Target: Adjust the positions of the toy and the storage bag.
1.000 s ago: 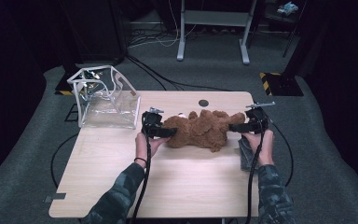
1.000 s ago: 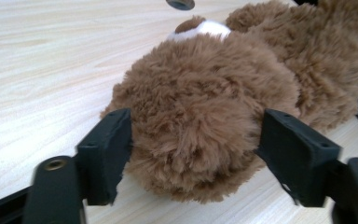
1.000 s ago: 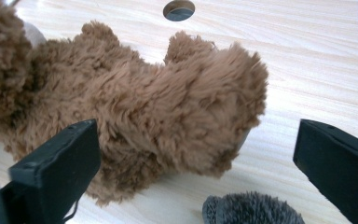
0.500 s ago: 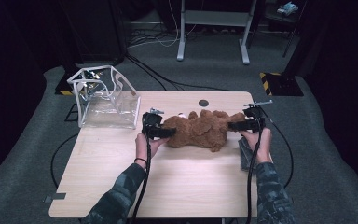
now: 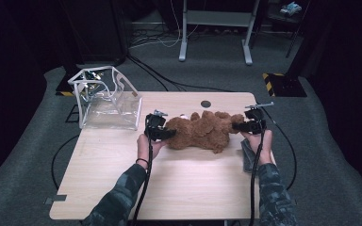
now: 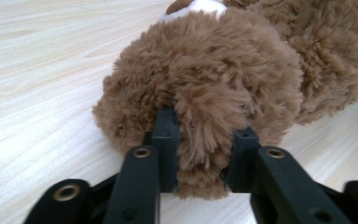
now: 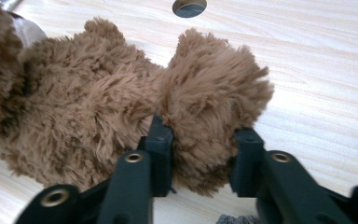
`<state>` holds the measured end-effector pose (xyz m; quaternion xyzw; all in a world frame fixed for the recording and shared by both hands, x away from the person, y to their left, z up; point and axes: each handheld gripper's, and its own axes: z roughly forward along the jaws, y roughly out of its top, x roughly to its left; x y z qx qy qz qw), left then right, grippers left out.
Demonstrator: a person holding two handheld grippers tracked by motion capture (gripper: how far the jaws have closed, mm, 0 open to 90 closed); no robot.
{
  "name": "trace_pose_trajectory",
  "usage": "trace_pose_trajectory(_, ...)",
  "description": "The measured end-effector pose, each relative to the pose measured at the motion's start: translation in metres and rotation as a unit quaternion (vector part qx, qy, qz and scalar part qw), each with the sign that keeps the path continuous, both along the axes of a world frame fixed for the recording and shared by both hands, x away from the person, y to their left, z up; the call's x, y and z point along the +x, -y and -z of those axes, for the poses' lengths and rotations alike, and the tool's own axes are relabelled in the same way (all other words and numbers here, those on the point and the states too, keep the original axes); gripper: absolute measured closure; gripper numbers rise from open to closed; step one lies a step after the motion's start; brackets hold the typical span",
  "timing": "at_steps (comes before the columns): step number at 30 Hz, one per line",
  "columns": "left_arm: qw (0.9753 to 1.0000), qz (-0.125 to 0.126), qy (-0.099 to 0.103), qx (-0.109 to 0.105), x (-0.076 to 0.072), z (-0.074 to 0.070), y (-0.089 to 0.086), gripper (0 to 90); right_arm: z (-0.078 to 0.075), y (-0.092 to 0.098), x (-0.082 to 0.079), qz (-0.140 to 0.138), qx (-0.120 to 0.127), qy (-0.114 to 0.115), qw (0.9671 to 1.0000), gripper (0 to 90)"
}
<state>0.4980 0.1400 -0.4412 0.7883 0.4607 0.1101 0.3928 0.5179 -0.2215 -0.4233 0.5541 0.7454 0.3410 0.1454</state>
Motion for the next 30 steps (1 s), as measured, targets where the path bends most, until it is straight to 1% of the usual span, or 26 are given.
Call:
trace_pose_trajectory(1, 1.0, -0.002, 0.006, -0.002, -0.001, 0.0, 0.001, 74.6, 0.0, -0.001, -0.001, -0.001, -0.004, 0.004, 1.0, 69.3)
trace_pose_trajectory(2, 0.9999, -0.004, 0.012, -0.003, -0.002, 0.0, 0.001, 75.5, 0.001, -0.001, -0.001, 0.0, -0.003, 0.012, 0.9999, 70.2)
trace_pose_trajectory(3, 0.9999, -0.003, 0.014, -0.006, -0.002, -0.001, 0.001, 76.3, -0.002, 0.0, -0.003, -0.003, -0.011, 0.028, 0.9996, 71.3)
trace_pose_trajectory(4, 0.9998, -0.003, 0.018, -0.007, -0.003, -0.002, 0.001, 76.3, -0.002, 0.0, -0.003, -0.003, -0.011, 0.028, 0.9996, 71.3)
trace_pose_trajectory(5, 0.9997, -0.001, 0.022, -0.008, -0.003, -0.003, 0.001, 76.7, -0.008, -0.001, -0.005, -0.002, -0.018, 0.042, 0.9989, 71.8)
trace_pose_trajectory(6, 0.9997, 0.0, 0.023, -0.011, -0.003, -0.006, 0.001, 76.7, -0.008, -0.001, -0.005, -0.002, -0.018, 0.042, 0.9989, 71.8)
trace_pose_trajectory(8, 0.9994, 0.001, 0.032, -0.016, -0.004, -0.011, 0.001, 76.7, -0.016, -0.002, -0.008, 0.005, -0.024, 0.05, 0.9984, 72.1)
trace_pose_trajectory(10, 0.9989, 0.004, 0.043, -0.017, -0.005, -0.018, 0.002, 76.8, -0.023, -0.002, -0.01, 0.003, -0.03, 0.064, 0.9975, 72.2)
trace_pose_trajectory(11, 0.9986, 0.004, 0.048, -0.02, -0.005, -0.023, 0.002, 76.8, -0.026, -0.003, -0.012, 0.007, -0.034, 0.068, 0.997, 72.2)
trace_pose_trajectory(12, 0.9985, 0.006, 0.051, -0.018, -0.005, -0.026, 0.002, 76.8, -0.029, -0.002, -0.014, 0.006, -0.034, 0.073, 0.9967, 72.2)
trace_pose_trajectory(13, 0.9982, 0.005, 0.055, -0.024, -0.004, -0.03, 0.001, 76.8, -0.031, -0.001, -0.015, 0.006, -0.032, 0.077, 0.9965, 72.2)
trace_pose_trajectory(14, 0.998, 0.005, 0.059, -0.024, -0.003, -0.033, 0.0, 76.8, -0.034, -0.001, -0.017, 0.011, -0.027, 0.084, 0.996, 72.3)
trace_pose_trajectory(15, 0.9979, 0.006, 0.06, -0.024, -0.002, -0.036, -0.001, 76.8, -0.04, -0.001, -0.019, 0.009, -0.023, 0.09, 0.9956, 72.3)
trace_pose_trajectory(16, 0.998, 0.008, 0.057, -0.025, -0.001, -0.039, -0.003, 76.8, -0.04, -0.001, -0.019, 0.009, -0.023, 0.09, 0.9956, 72.3)
trace_pose_trajectory(17, 0.9978, 0.004, 0.059, -0.03, 0.001, -0.041, -0.004, 76.8, -0.044, -0.001, -0.021, 0.006, -0.025, 0.096, 0.995, 72.3)
trace_pose_trajectory(19, 0.9974, 0.004, 0.067, -0.027, 0.003, -0.047, -0.007, 76.8, -0.051, -0.004, -0.025, 0.007, -0.026, 0.106, 0.994, 72.3)
trace_pose_trajectory(20, 0.9971, 0.003, 0.069, -0.03, 0.004, -0.049, -0.008, 76.8, -0.055, -0.005, -0.026, 0.006, -0.025, 0.108, 0.9938, 72.3)
trace_pose_trajectory(21, 0.997, 0.003, 0.071, -0.028, 0.005, -0.051, -0.009, 76.9, -0.062, -0.007, -0.03, 0.004, -0.023, 0.117, 0.9929, 72.2)
trace_pose_trajectory(22, 0.9968, 0.003, 0.074, -0.03, 0.006, -0.052, -0.01, 76.9, -0.062, -0.007, -0.03, 0.004, -0.023, 0.117, 0.9929, 72.2)
trace_pose_trajectory(26, 0.9962, 0.007, 0.082, -0.028, 0.011, -0.058, -0.015, 76.8, -0.075, -0.01, -0.038, 0.0, -0.023, 0.129, 0.9914, 72.2)
trace_pose_trajectory(28, 0.9958, 0.007, 0.087, -0.029, 0.013, -0.062, -0.016, 76.9, -0.079, -0.012, -0.041, 0.0, -0.021, 0.132, 0.991, 72.3)
trace_pose_trajectory(30, 0.9954, 0.007, 0.092, -0.026, 0.014, -0.066, -0.018, 76.8, -0.083, -0.013, -0.044, -0.001, -0.019, 0.137, 0.9904, 72.3)
